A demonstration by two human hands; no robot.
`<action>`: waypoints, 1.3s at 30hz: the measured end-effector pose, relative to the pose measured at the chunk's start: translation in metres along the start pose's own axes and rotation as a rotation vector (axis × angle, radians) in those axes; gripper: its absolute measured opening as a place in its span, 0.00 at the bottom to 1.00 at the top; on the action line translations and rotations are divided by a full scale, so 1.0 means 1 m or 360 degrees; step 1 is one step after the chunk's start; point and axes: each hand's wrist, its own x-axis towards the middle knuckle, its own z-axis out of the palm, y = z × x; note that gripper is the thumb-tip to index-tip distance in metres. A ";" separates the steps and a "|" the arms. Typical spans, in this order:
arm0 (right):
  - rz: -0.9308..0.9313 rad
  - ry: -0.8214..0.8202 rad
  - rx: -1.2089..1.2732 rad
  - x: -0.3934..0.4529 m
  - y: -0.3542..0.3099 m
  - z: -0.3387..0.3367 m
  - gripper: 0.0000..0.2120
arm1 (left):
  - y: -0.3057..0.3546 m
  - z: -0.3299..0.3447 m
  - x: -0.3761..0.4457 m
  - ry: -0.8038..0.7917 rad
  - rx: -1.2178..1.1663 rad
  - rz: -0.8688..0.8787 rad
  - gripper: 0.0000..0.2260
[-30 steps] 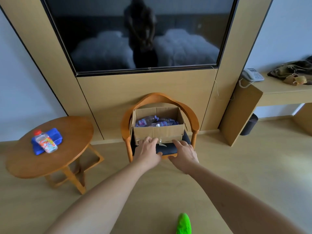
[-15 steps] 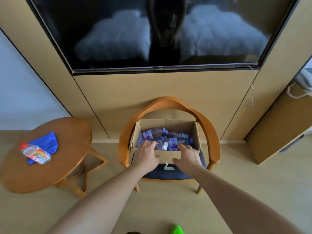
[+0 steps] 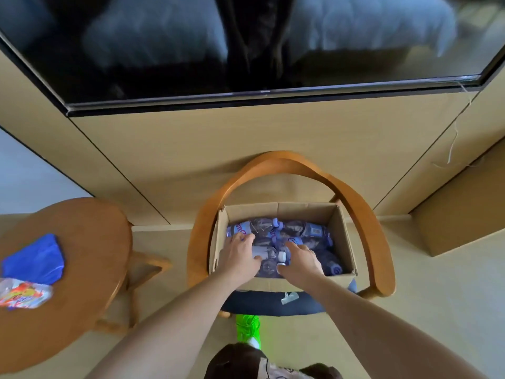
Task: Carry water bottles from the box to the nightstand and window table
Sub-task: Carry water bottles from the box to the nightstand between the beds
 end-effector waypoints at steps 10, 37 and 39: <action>0.0324 -0.0348 0.0193 0.071 -0.011 0.036 0.19 | -0.049 0.019 0.085 -0.0329 0.0059 0.0036 0.25; 0.0301 -0.0566 0.0474 0.108 0.029 0.065 0.31 | -0.053 0.078 0.170 -0.1109 0.0489 0.0144 0.29; 0.0328 -0.0507 0.0576 0.105 0.031 0.063 0.32 | -0.051 0.076 0.172 -0.1104 0.0455 0.0108 0.28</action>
